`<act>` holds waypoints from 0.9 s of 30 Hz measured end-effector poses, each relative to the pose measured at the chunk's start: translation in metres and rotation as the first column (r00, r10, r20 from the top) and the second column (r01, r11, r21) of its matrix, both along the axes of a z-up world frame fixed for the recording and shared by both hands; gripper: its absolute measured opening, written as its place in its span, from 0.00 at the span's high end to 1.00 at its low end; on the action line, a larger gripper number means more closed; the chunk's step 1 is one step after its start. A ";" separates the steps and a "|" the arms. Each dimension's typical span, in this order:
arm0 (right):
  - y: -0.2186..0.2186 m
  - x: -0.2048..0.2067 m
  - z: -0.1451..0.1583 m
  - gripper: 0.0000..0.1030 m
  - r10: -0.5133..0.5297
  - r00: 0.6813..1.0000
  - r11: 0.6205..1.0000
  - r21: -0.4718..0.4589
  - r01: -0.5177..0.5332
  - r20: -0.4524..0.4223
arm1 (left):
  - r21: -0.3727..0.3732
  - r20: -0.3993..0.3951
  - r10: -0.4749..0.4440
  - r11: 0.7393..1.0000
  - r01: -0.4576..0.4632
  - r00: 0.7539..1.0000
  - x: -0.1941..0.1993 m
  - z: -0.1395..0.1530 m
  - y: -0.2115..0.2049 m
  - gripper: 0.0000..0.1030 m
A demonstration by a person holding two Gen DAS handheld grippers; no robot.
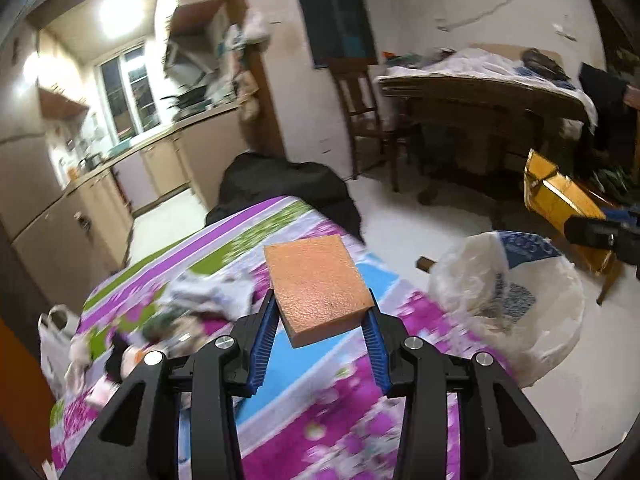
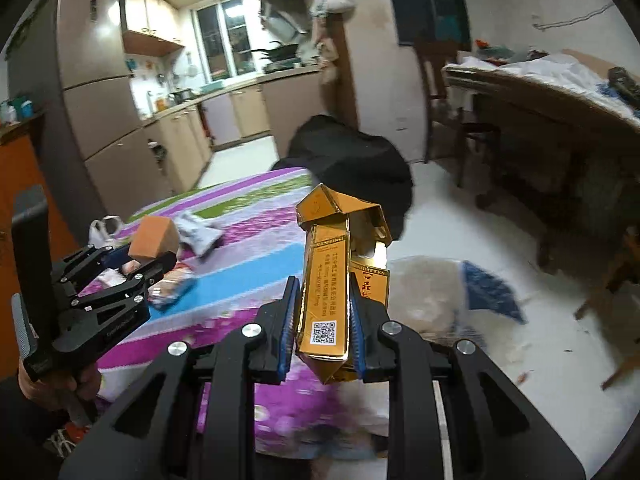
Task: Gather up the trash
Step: 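Carry the sponge and gold box with both grippers over the white trash bag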
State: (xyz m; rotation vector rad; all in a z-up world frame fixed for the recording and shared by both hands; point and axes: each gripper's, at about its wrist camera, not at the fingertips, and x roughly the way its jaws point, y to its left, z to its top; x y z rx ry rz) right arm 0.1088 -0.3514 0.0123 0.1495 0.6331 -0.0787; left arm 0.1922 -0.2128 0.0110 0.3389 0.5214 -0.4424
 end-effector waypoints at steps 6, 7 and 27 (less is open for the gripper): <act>-0.041 -0.007 0.006 0.79 -0.077 0.995 0.997 -0.037 0.075 -0.063 | 0.039 -0.008 -0.096 0.995 0.096 0.995 -0.003 -0.006 -0.068 0.59; -0.045 -0.007 0.007 0.79 -0.084 0.994 0.996 -0.044 0.081 -0.075 | 0.047 -0.015 -0.114 0.992 0.114 0.993 -0.002 -0.008 -0.080 0.59; -0.104 0.033 -0.012 0.78 -0.103 0.920 0.995 -0.026 0.101 -0.378 | 0.029 -0.334 -0.417 0.892 0.451 0.845 0.056 -0.058 -0.205 0.59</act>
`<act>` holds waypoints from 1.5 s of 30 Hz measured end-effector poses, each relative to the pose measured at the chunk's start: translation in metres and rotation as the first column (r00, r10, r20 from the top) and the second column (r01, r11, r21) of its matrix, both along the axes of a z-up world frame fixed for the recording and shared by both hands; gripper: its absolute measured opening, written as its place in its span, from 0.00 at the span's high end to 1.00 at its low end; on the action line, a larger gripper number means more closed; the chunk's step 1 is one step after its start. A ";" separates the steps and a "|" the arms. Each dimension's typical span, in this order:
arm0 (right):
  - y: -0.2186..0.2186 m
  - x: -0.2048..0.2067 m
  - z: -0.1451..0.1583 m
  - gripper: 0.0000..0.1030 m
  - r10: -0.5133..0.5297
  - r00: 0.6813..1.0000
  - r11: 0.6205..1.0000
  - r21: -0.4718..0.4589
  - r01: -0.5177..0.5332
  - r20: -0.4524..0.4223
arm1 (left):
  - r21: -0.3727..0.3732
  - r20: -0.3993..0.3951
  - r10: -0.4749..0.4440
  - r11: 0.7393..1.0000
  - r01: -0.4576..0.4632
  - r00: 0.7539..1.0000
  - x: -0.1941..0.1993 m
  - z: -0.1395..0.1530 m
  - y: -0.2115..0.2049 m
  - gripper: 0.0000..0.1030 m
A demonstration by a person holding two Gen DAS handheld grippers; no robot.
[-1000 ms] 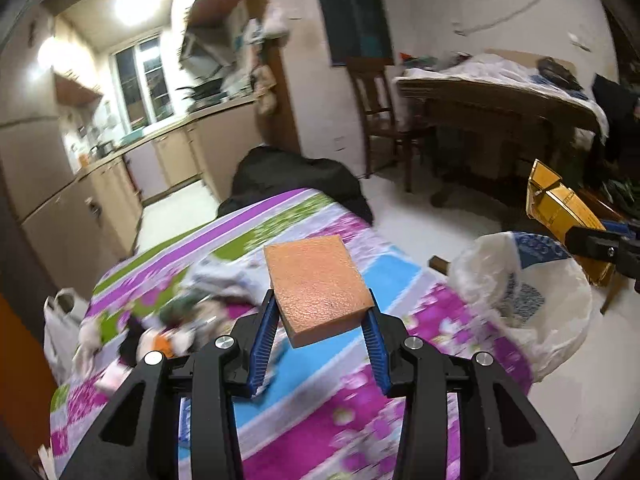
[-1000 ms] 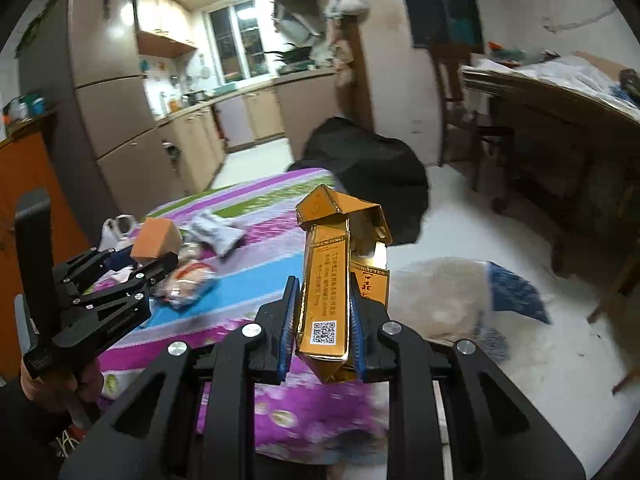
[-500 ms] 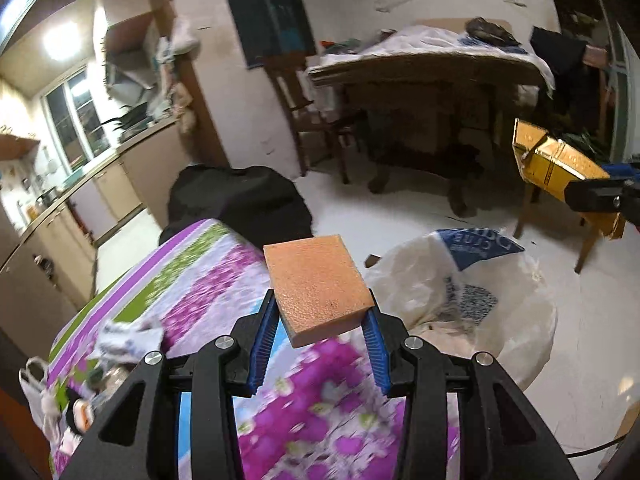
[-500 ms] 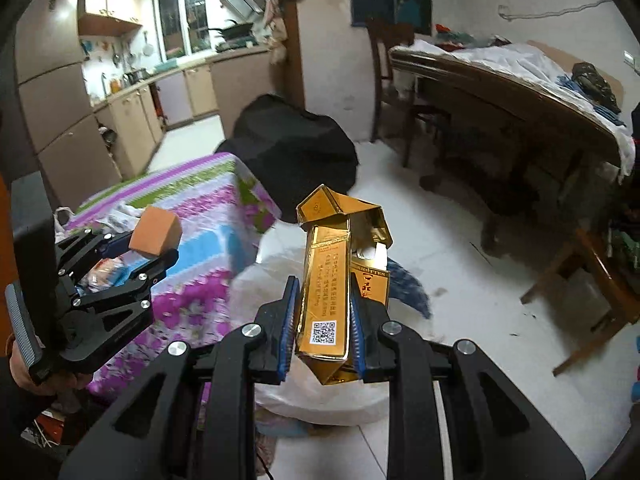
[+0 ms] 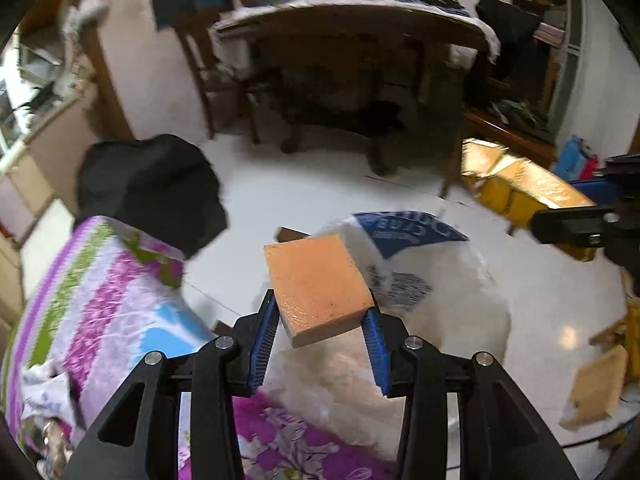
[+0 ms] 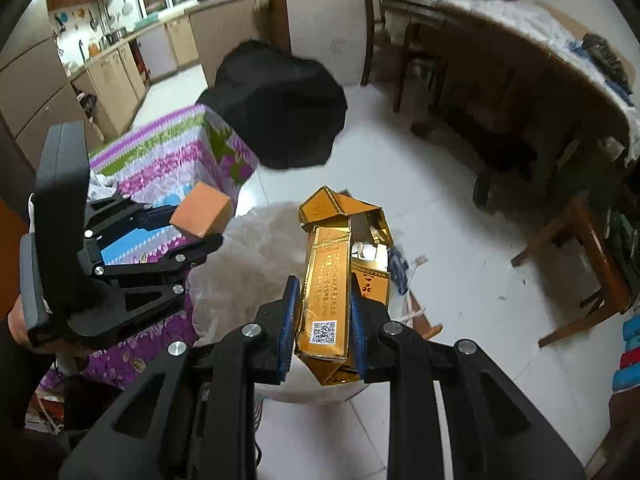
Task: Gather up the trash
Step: 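Carry the sponge and gold box with both grippers over the white trash bag, then open both grippers to drop the sponge and gold box into the bag, then move both grippers back over the table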
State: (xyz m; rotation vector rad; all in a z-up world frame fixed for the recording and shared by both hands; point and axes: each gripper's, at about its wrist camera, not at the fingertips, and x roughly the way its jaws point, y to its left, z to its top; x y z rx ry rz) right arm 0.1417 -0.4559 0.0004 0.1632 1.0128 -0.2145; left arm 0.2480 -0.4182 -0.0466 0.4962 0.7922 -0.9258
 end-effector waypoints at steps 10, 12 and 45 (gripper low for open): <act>-0.004 0.033 -0.032 0.78 0.051 0.979 0.995 0.093 -0.033 -0.196 | 0.101 -0.140 -0.077 0.991 0.091 0.987 0.008 -0.039 -0.014 0.59; -0.003 0.038 -0.036 0.78 0.062 0.971 0.995 0.096 -0.041 -0.229 | 0.116 -0.168 -0.074 0.989 0.095 0.983 0.012 -0.046 -0.017 0.59; 0.013 0.061 -0.058 0.50 0.071 0.957 0.997 0.012 -0.070 -0.282 | 0.157 -0.127 0.032 0.988 -0.012 0.991 0.025 -0.059 0.001 0.34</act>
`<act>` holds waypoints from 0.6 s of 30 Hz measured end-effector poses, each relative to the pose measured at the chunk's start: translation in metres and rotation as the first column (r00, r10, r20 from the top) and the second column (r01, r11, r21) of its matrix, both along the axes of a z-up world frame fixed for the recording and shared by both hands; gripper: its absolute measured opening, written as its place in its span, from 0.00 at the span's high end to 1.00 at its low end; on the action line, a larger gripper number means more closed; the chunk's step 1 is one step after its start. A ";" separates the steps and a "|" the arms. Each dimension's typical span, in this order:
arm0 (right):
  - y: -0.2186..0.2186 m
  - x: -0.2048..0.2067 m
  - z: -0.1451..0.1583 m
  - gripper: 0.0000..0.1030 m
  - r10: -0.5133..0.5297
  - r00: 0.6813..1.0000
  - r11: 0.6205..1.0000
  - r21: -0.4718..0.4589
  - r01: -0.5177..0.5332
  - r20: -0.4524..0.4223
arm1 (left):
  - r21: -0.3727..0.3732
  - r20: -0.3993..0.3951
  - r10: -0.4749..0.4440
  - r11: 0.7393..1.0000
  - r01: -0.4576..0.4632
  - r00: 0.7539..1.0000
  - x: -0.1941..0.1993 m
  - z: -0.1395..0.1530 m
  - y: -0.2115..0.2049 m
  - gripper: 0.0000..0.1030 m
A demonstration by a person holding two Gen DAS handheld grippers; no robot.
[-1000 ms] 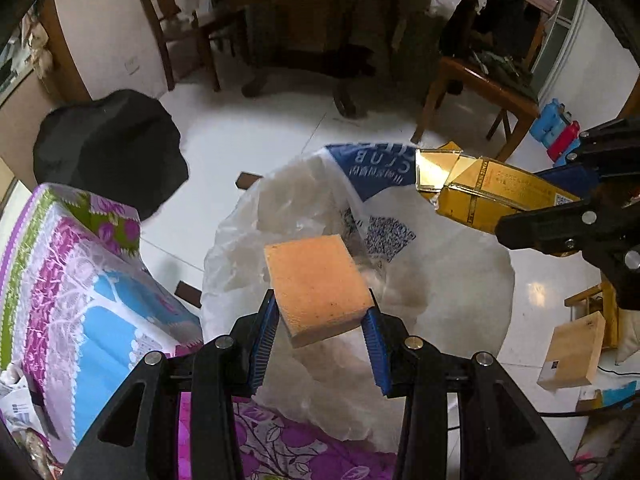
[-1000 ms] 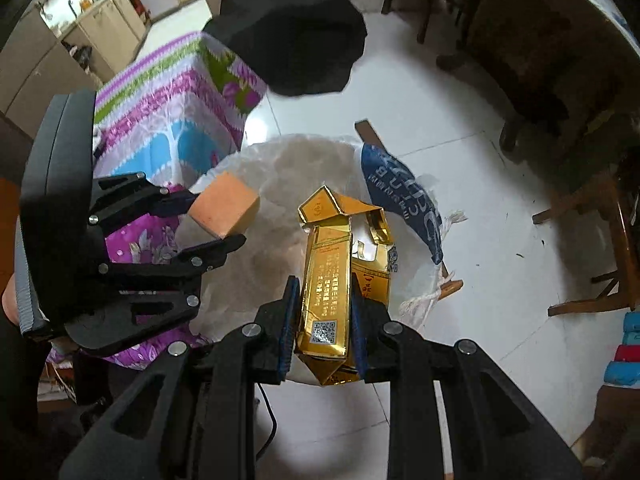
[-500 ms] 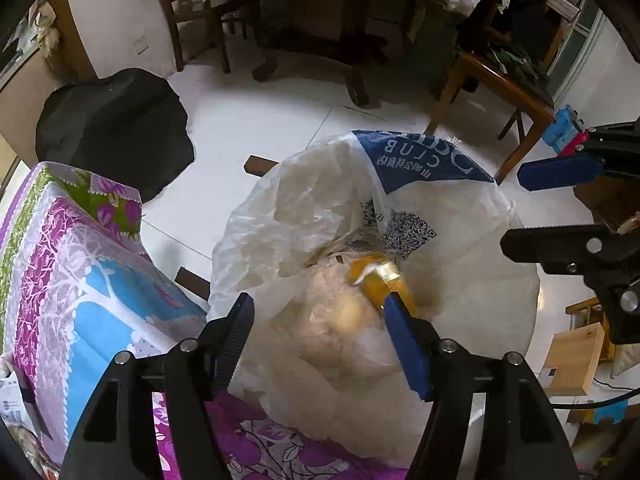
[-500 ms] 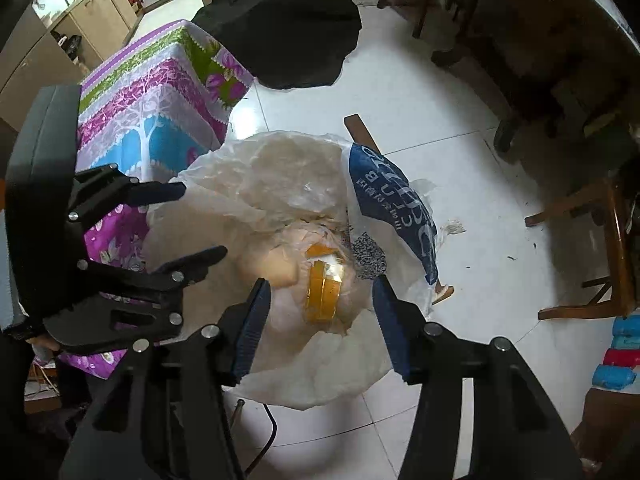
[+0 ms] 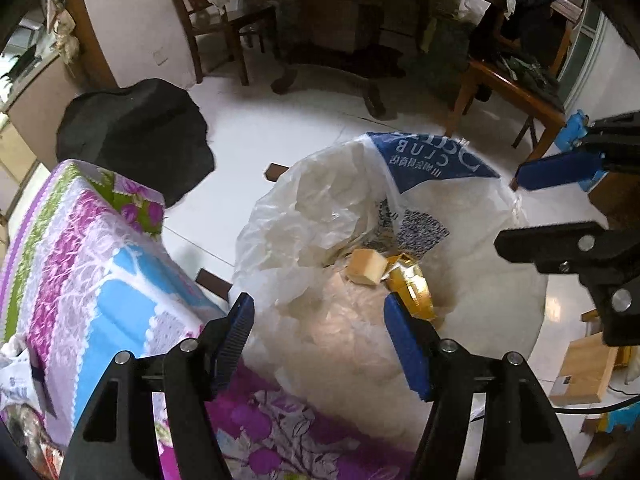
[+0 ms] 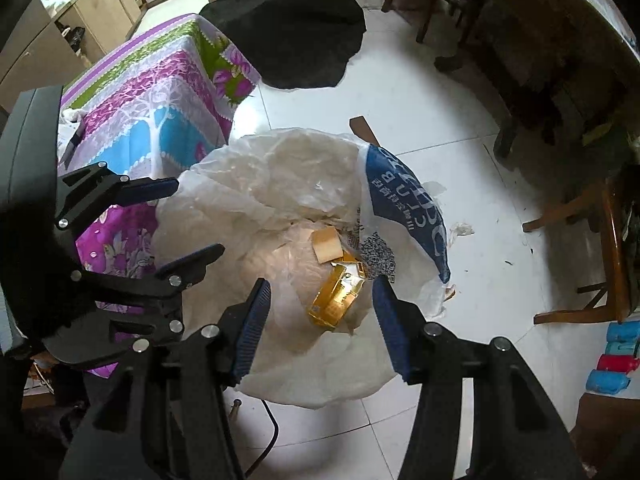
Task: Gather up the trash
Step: 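Move both grippers back over the table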
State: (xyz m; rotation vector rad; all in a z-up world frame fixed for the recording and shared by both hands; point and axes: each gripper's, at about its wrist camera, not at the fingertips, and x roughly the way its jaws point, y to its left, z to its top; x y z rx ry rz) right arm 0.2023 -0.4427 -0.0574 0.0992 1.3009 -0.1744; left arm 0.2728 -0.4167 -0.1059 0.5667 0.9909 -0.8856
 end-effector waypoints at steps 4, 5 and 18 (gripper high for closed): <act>0.010 -0.001 0.004 0.50 0.011 1.000 1.000 -0.025 -0.011 0.006 | -0.017 0.022 0.021 1.000 -0.021 1.000 -0.007 0.007 0.016 0.34; 0.013 -0.002 0.006 0.50 0.012 1.000 0.999 -0.034 -0.012 0.014 | -0.025 0.028 0.032 0.999 -0.031 0.999 -0.009 0.011 0.022 0.34; 0.080 -0.042 0.035 0.48 0.032 0.914 0.987 -0.157 0.035 0.404 | -0.193 0.190 0.274 0.952 -0.237 0.943 -0.031 0.054 0.144 0.33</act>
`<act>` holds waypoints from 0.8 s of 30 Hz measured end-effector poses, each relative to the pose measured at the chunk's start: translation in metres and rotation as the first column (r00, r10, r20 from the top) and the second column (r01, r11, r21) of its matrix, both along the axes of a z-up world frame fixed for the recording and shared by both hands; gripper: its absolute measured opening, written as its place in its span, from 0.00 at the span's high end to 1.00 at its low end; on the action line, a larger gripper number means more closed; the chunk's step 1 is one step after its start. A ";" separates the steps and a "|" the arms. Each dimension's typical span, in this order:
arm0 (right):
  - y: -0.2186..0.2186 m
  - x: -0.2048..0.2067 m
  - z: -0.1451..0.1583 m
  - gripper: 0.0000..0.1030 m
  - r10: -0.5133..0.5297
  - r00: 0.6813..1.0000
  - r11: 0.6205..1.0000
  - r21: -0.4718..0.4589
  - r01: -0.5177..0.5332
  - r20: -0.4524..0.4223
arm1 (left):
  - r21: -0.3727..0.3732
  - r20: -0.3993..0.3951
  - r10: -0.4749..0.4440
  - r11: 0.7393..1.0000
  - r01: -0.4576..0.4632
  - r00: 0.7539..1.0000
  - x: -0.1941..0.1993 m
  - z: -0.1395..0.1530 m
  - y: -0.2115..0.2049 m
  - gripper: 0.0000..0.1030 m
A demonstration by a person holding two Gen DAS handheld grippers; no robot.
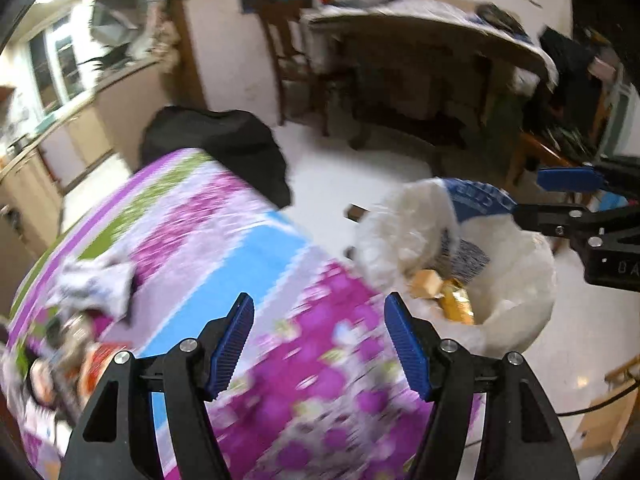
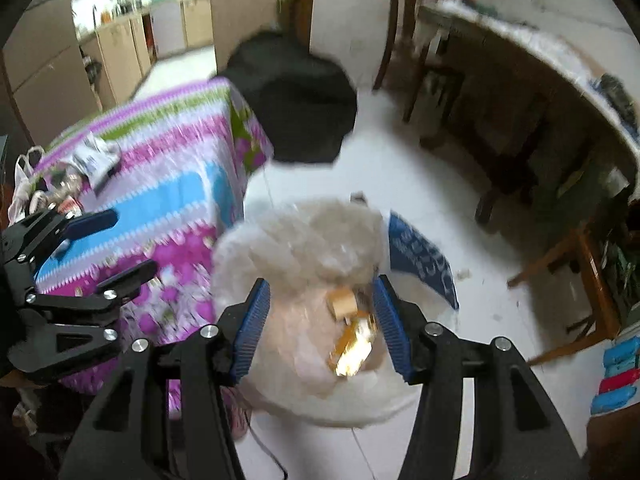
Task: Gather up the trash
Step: 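Move both grippers back over the table, then grasp the second tan sponge with the left gripper while the right grasps a dark packet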
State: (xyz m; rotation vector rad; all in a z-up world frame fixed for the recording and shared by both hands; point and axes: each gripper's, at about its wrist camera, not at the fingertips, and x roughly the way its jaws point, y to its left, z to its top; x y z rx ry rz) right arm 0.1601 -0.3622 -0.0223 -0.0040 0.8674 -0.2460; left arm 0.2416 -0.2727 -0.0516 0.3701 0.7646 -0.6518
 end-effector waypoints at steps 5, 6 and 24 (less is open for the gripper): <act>0.041 -0.016 0.006 0.43 0.039 0.974 0.999 -0.026 -0.034 0.223 | -0.045 0.045 0.139 0.990 -0.137 0.989 -0.005 0.005 0.070 0.30; 0.052 -0.017 0.005 0.43 0.055 0.965 0.998 -0.033 -0.048 0.255 | -0.055 0.046 0.169 0.984 -0.167 0.984 -0.004 0.006 0.084 0.30; 0.194 0.005 -0.029 0.43 0.335 0.880 0.933 0.011 -0.359 0.336 | -0.183 0.114 0.624 0.778 -0.601 0.773 -0.042 0.010 0.322 0.28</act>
